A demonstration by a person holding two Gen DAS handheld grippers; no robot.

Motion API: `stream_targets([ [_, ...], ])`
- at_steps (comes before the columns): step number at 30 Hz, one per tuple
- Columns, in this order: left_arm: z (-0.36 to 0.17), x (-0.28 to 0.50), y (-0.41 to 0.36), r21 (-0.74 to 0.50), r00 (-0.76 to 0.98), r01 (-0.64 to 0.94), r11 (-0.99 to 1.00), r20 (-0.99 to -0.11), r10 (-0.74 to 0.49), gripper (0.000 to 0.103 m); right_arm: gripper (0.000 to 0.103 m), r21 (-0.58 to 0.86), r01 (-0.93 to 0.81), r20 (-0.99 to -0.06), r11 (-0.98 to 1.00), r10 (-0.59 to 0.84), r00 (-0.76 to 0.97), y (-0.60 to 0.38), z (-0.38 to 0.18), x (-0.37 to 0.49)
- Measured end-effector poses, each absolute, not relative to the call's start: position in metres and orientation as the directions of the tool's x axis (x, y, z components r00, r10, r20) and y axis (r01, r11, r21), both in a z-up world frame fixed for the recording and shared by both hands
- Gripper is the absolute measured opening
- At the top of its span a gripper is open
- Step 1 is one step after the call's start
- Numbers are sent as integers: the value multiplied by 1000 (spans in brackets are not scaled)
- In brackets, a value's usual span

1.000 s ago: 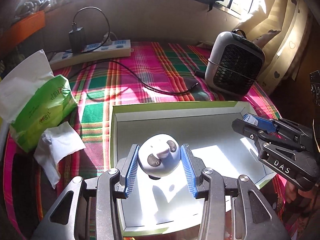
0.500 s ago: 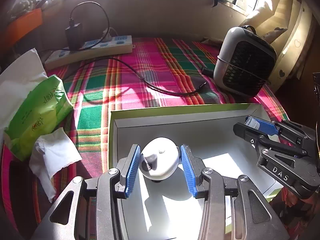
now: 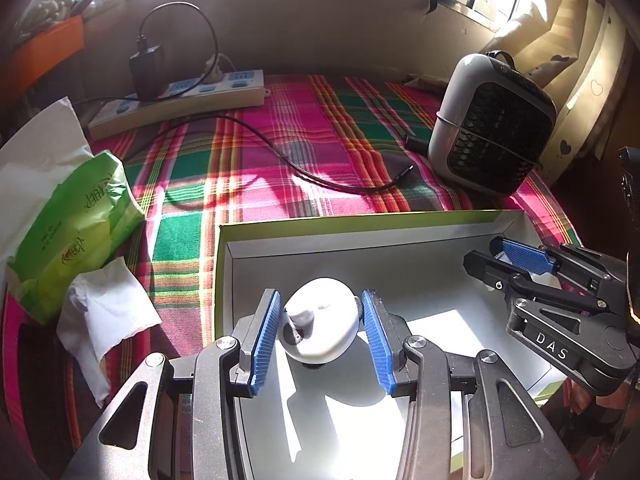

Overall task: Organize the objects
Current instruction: 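Lower both held objects into the box and open both tools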

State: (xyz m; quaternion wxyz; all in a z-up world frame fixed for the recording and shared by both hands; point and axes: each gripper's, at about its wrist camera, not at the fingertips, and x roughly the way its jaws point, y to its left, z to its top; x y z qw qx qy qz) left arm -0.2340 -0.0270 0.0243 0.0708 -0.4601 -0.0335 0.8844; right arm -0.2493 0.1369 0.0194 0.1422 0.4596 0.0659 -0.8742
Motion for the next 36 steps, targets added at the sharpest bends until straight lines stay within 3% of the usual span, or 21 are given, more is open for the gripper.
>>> stream_targets([
  [3, 26, -232, -27, -126, -566, -93, -988, -810, 156, 43, 49, 15, 308, -819, -951, -188, -542, 137, 19, -248],
  [4, 27, -231, -27, -129, -565, -92, -987, -810, 158, 45, 50, 19, 306, -818, -952, -191, -542, 137, 20, -247],
  [36, 59, -155, -46, -160, -650, -61, -985, -743, 161, 49, 54, 18, 241, -754, -970, -171, -634, 167, 58, -168],
])
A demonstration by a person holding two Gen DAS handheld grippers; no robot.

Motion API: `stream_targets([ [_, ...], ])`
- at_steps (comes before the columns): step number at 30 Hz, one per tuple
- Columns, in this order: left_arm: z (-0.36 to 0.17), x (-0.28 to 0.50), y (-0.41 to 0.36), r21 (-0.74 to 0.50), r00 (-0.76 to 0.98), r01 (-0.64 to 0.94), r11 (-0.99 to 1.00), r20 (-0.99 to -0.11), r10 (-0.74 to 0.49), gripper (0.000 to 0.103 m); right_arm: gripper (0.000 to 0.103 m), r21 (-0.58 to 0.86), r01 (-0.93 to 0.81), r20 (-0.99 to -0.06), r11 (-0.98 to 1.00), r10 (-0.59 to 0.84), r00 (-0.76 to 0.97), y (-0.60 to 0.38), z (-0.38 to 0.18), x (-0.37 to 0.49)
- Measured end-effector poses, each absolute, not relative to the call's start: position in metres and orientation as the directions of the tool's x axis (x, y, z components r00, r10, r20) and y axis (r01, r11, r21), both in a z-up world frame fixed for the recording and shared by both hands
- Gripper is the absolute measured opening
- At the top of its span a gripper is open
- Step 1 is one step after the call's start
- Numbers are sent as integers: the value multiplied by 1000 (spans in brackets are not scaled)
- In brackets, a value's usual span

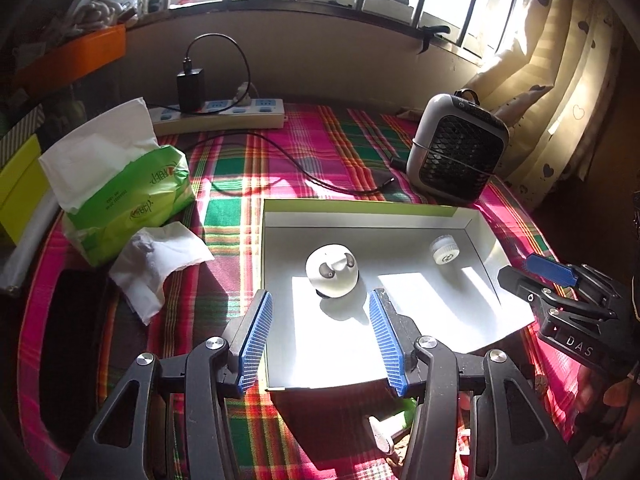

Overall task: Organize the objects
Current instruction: 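Withdraw both tools from the box toward the walnuts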

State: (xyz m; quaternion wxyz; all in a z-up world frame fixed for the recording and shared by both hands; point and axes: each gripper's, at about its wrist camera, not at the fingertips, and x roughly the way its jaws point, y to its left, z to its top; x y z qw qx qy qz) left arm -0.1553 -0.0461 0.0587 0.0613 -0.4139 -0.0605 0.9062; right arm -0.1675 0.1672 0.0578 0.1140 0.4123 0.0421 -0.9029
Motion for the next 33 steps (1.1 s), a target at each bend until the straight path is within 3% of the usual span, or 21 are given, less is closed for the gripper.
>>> stream_targets([
  [20, 50, -99, -50, -249, -639, -100, -963, -726, 254, 49, 55, 78, 163, -726, -984, -168, -667, 197, 55, -105],
  [33, 28, -75, -33, -300, -563, -140, -944, -760, 325, 49, 58, 77, 119, -733, -990, -137, -666, 219, 40, -66],
])
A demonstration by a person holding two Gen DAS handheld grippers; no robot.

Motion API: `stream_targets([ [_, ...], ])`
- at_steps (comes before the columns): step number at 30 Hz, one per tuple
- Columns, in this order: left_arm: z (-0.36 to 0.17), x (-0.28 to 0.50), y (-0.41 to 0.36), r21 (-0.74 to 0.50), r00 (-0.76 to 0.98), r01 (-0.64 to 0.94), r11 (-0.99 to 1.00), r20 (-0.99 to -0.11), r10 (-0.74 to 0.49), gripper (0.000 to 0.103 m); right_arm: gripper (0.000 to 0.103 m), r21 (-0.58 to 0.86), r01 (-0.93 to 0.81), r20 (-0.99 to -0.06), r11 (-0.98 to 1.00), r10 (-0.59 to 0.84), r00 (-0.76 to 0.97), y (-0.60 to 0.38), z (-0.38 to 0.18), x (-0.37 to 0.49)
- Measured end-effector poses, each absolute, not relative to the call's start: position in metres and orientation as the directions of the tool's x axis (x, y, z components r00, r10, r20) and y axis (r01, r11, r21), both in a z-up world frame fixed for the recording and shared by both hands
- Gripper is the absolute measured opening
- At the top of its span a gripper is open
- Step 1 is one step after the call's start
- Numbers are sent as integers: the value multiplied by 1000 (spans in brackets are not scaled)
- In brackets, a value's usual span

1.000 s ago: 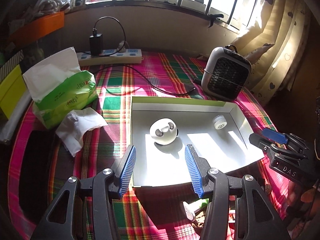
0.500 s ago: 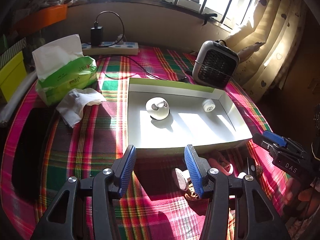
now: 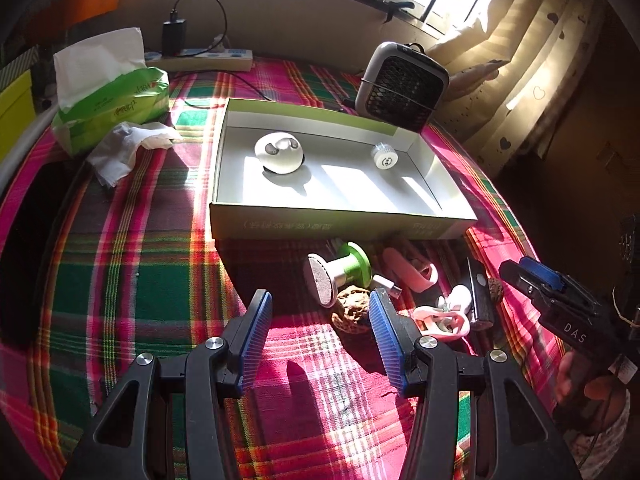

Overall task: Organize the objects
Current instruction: 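Withdraw both tools from the box toward the walnuts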

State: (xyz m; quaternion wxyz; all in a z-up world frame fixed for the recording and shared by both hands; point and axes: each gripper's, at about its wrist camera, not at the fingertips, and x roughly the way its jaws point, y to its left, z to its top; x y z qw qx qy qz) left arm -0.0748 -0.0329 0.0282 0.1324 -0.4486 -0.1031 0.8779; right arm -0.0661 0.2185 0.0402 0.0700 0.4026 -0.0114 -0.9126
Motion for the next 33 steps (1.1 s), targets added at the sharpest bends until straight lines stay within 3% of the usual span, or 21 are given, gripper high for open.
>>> stream_targets([
  [33, 13, -85, -6, -269, -528, -105, -957, -801, 283, 49, 59, -4, 144, -783, -990, -87, -616, 219, 8, -70],
])
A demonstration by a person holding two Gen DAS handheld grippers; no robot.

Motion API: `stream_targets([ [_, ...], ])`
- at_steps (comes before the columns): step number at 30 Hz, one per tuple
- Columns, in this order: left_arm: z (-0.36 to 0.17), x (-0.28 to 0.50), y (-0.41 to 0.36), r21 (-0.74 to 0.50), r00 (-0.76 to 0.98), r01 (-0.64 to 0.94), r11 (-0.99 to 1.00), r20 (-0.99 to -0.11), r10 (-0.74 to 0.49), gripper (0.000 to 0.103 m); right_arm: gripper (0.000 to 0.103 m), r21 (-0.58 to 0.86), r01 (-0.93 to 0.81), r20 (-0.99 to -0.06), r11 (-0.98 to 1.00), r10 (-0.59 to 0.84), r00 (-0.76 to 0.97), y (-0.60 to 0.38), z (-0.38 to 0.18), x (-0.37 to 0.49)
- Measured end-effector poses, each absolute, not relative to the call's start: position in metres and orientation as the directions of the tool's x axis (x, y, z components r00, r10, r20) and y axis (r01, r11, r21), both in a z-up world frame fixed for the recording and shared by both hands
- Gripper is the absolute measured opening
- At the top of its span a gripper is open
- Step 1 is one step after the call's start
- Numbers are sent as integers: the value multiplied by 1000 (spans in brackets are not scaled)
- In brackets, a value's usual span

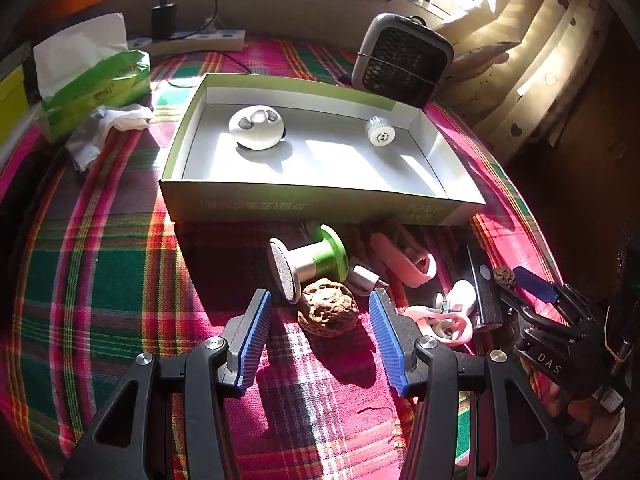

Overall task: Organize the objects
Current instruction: 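Close the right tool on a walnut while the left tool grasps another walnut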

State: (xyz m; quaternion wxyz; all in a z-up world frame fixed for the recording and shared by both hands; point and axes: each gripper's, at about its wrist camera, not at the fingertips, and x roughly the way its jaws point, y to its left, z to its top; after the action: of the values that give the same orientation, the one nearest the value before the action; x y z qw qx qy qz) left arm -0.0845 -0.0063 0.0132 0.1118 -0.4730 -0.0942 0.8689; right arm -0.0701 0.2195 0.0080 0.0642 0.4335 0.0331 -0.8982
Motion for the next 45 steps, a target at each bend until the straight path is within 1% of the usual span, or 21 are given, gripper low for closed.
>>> stream_targets([
  [6, 13, -81, -7, -236, -530, -103, -966, -809, 254, 48, 59, -2, 142, -783, -990, -86, -616, 221, 8, -70],
  [12, 13, -80, -12, -240, -530, -93, -966, -809, 252, 38, 58, 2, 142, -781, -990, -90, -618, 221, 9, -67],
  [15, 13, -79, -16, -247, -531, -90, -965, -808, 256, 34, 52, 4, 137, -779, -991, -89, -621, 223, 10, -66],
  [17, 13, -78, -17, -246, -532, -86, -965, -808, 253, 28, 48, 6, 136, -778, -991, -90, -622, 224, 10, -65],
  [22, 13, -74, -21, -248, -533, -95, -964, -805, 259, 25, 36, 16, 145, -775, -989, -104, -624, 224, 11, -62],
  [24, 12, -72, -23, -249, -535, -93, -964, -804, 260, 25, 31, 20, 145, -774, -989, -107, -624, 225, 11, -63],
  [30, 12, -71, -28, -264, -535, -93, -960, -800, 271, 26, 30, 24, 158, -773, -987, -118, -623, 223, 11, -60],
  [31, 12, -72, -27, -265, -536, -96, -959, -799, 275, 28, 31, 25, 161, -773, -987, -121, -623, 223, 11, -59],
  [32, 12, -72, -26, -264, -537, -105, -959, -797, 278, 34, 30, 26, 162, -773, -986, -123, -623, 222, 11, -59],
  [35, 12, -75, -22, -259, -539, -111, -960, -795, 277, 40, 30, 25, 164, -773, -986, -123, -622, 222, 11, -58],
  [45, 12, -88, -18, -209, -561, -89, -974, -797, 222, 40, 31, 25, 164, -773, -986, -123, -622, 223, 10, -58],
])
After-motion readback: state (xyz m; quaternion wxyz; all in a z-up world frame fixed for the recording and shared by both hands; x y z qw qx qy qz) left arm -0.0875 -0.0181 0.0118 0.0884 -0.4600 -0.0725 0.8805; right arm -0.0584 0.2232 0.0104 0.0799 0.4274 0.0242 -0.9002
